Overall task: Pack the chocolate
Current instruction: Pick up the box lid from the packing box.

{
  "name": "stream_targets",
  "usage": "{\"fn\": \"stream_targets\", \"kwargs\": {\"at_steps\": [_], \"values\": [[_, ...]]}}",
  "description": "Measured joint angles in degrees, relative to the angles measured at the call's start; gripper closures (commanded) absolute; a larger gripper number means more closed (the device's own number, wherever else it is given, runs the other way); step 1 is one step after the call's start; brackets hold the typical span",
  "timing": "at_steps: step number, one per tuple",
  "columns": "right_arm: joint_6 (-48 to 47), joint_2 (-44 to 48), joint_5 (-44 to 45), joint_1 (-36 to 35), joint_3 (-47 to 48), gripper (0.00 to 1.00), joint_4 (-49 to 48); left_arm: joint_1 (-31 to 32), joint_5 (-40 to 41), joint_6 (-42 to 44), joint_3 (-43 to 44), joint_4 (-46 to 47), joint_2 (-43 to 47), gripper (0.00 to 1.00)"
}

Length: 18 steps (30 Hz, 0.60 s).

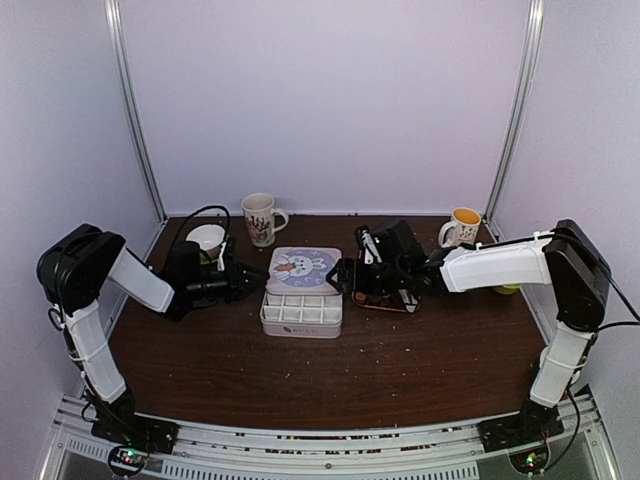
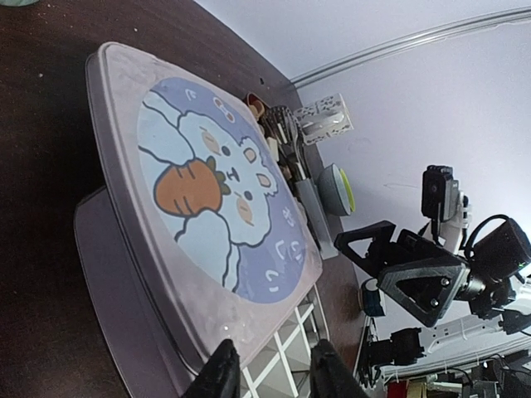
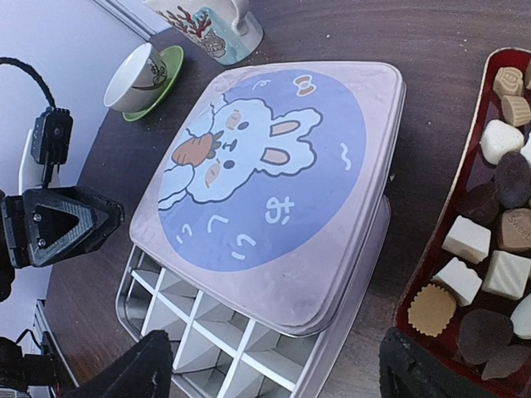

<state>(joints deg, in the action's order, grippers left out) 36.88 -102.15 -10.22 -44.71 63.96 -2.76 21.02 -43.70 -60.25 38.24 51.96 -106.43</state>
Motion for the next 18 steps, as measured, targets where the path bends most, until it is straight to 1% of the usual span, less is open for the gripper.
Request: {"fn": "stream_targets", "kwargs": {"at_steps": [3,5,12,15,18], "values": [[0.8,-1.4,-0.5,0.0,1.2,0.14,0.3,0.2,0.2,0.5,0.0,-0.4,0.0,0.63],[1.1,-2.5,-0.4,0.0,2.5,0.14,0.9,0.3,0.8,1.3,0.0,-1.5,0.0,0.58],[2.4,-4.3,-0.4,1.9,5.2,0.14,1.4,0.3,3.7,5.0,1.4,-6.9,0.7,0.49],[2.6,-5.6,-0.7,3.4,6.3,0.14,1.2,0.1,4.3,6.4,1.6,-8.8,0.8,0.41],[3.0,-7.1,-1.5,4.3,7.3,0.14,1.2,-0.3,5.1,8.0,1.6,-10.9,0.8,0.35]]}}
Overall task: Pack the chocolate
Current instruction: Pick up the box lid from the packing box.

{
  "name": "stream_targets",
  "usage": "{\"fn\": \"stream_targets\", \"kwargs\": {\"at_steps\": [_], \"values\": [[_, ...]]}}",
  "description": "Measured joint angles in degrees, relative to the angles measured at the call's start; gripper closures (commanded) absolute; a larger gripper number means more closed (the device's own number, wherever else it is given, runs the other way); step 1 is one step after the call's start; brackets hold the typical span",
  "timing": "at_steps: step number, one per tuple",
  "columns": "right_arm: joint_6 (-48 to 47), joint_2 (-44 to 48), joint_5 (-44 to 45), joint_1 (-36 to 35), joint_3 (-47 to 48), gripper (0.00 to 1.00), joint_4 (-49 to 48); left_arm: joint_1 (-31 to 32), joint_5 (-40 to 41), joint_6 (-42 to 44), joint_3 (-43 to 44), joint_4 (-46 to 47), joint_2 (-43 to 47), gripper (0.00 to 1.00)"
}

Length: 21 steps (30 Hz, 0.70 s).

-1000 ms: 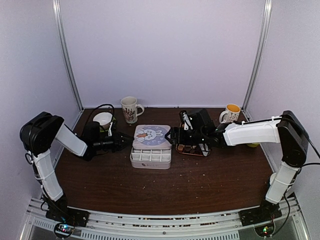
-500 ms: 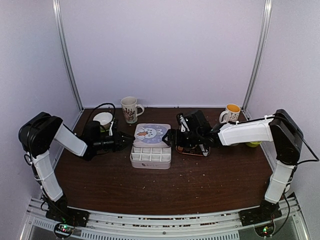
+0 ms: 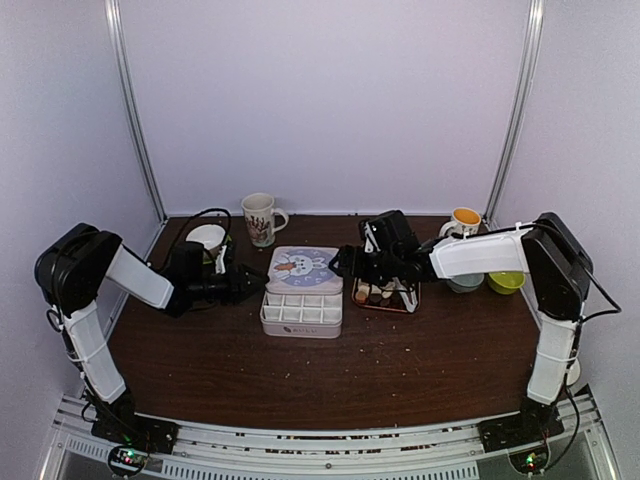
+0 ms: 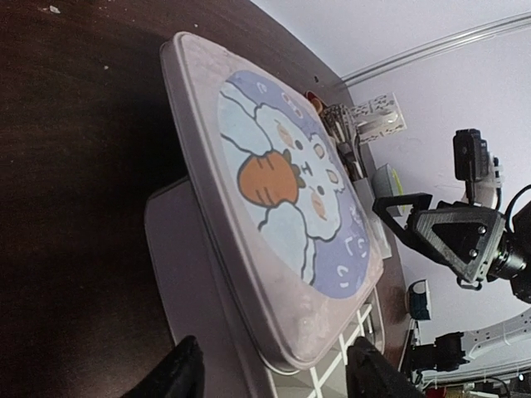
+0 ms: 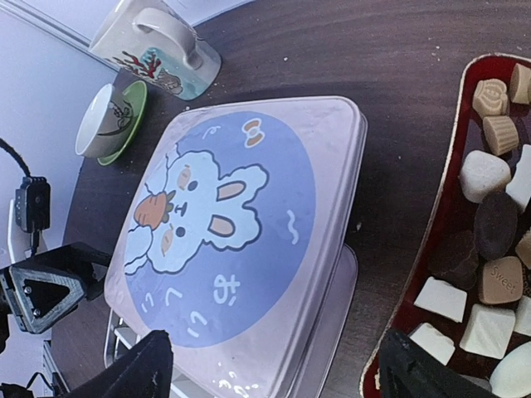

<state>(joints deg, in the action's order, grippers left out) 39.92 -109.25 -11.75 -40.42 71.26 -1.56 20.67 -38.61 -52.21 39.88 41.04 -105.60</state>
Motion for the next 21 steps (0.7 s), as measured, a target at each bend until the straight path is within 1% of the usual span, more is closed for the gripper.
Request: {"fn": "stream_targets", "kwargs": {"at_steps": [3,6,9,13,21], "values": [[0.8,-1.7,-0.7,0.6,1.0,0.14,0.0,-0.5,1.2,2.6,1.3,-4.5,0.1,0.31],[1.5,-3.3,-1.9,0.7,1.9,0.14,-0.3,-0.8,2.6,5.6,4.4,-9.8,0.1,0.28],[2.3,-4.9,-3.3,1.0,2.9,0.16,-0.5,-1.0,3.4,7.6,7.6,-12.7,-0.1,0.23],[3.9,-6.3,-5.5,1.0,3.8,0.18,-1.3,-1.3,3.5,8.8,11.0,-13.4,-1.7,0.22],[7.6,-7.2,-9.5,1.0,3.2,0.19,-5.7,-1.3,2.2,8.4,13.5,-13.3,-7.4,0.25]]}}
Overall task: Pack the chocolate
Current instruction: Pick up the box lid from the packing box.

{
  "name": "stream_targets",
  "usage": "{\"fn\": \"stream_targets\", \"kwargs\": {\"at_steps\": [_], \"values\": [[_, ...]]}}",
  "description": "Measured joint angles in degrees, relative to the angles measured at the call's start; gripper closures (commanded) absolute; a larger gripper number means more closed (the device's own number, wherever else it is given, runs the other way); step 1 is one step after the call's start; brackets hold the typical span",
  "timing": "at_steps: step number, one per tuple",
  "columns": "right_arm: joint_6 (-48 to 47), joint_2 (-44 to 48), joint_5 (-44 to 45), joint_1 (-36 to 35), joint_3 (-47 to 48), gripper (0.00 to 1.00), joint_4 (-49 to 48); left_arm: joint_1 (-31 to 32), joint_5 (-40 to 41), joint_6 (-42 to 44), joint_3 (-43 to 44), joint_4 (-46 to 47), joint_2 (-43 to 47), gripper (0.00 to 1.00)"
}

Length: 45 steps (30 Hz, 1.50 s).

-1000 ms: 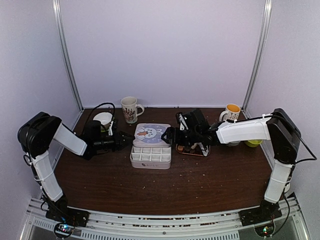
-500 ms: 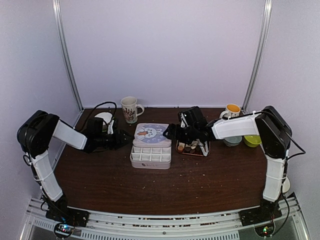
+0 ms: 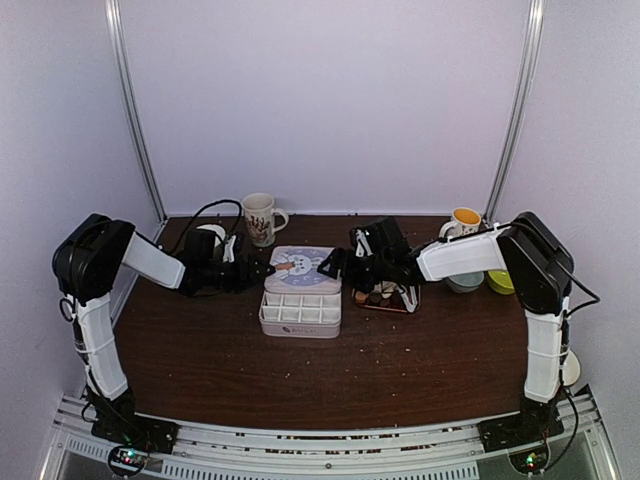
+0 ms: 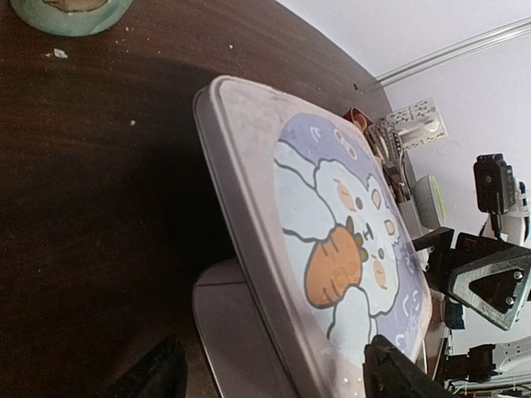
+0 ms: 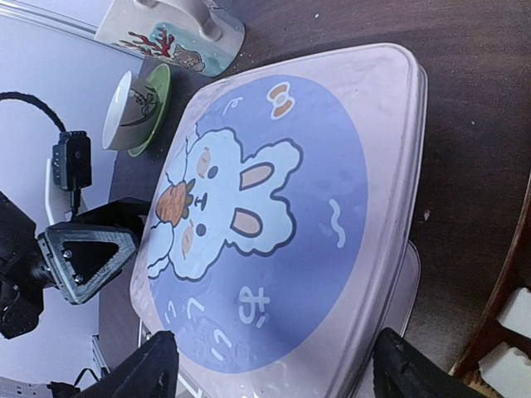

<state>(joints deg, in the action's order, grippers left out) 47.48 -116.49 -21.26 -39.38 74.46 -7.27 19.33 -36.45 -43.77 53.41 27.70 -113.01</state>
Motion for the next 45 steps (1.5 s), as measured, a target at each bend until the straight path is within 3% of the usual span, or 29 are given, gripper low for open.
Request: {"fn": "stream_targets", "kwargs": {"at_steps": [13,20,33,45], "values": [[0.7,0.0,-1.3,-0.4,-1.2,0.26,-1.6,0.3,-2.2,-2.2,2.5,2.2,-3.1,0.3],[-1.3,0.0,-0.2,-1.5,-1.5,0.32,0.0,0.8,-1.8,-2.4,2.8,2.4,-3.2,0.42],[-4.2,3.7,2.7,-3.5,-4.8,0.5,3.5,1.6,-1.4,-3.4,2.3,3.9,-3.2,0.48],[-5.0,7.5,3.2,-4.7,-8.9,0.52,4.1,4.6,3.2,-3.3,-2.6,4.3,0.7,0.5]]}}
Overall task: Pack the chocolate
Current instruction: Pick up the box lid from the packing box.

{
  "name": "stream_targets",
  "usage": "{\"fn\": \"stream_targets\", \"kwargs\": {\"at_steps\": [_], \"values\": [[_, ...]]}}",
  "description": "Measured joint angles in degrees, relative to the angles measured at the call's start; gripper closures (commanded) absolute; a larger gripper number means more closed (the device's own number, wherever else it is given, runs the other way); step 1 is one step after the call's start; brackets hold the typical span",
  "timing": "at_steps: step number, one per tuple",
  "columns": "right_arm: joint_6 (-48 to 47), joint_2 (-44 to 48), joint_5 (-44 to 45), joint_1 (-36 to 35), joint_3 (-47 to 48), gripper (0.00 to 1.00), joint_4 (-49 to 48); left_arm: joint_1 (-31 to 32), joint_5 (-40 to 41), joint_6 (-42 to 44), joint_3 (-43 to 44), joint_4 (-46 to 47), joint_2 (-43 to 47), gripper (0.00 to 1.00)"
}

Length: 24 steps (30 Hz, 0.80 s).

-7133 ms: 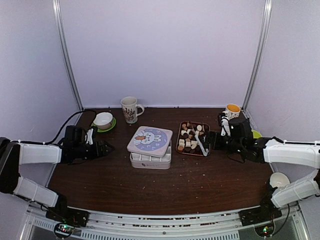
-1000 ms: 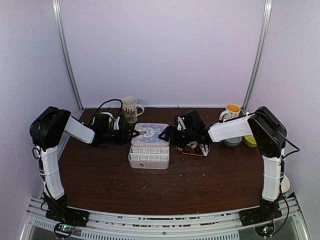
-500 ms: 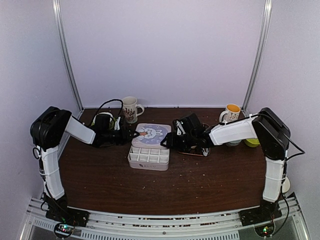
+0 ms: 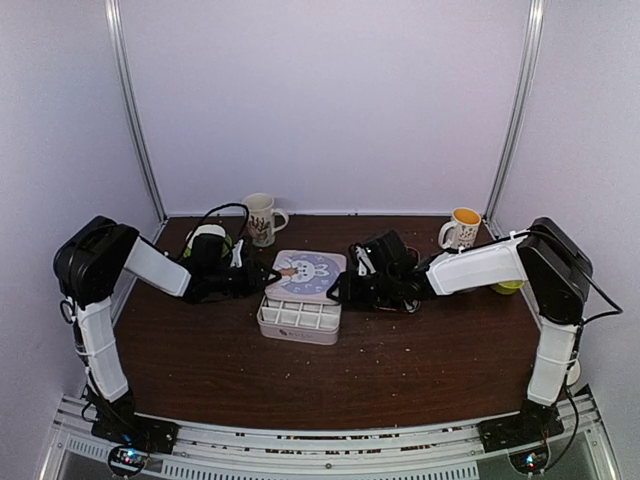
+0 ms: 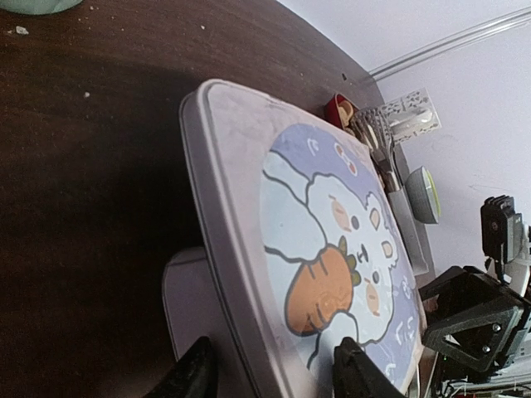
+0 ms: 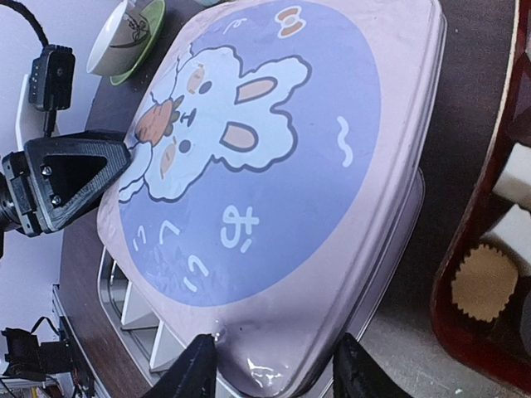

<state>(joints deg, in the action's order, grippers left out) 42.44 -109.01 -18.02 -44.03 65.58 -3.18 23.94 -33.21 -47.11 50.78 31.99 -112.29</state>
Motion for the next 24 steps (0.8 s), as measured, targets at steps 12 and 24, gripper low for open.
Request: {"fn": "stream_targets", "kwargs": {"at_steps": [12,24], "values": [[-0.1,5.4,0.0,-3.6,-7.1,0.52,-0.9,4.6,6.0,1.3,-8.4,-6.0,10.8,0.4],[-0.3,6.5,0.4,-4.0,-8.1,0.51,-0.4,1.9,6.3,3.1,-3.3,-9.6,11.0,0.29]]}}
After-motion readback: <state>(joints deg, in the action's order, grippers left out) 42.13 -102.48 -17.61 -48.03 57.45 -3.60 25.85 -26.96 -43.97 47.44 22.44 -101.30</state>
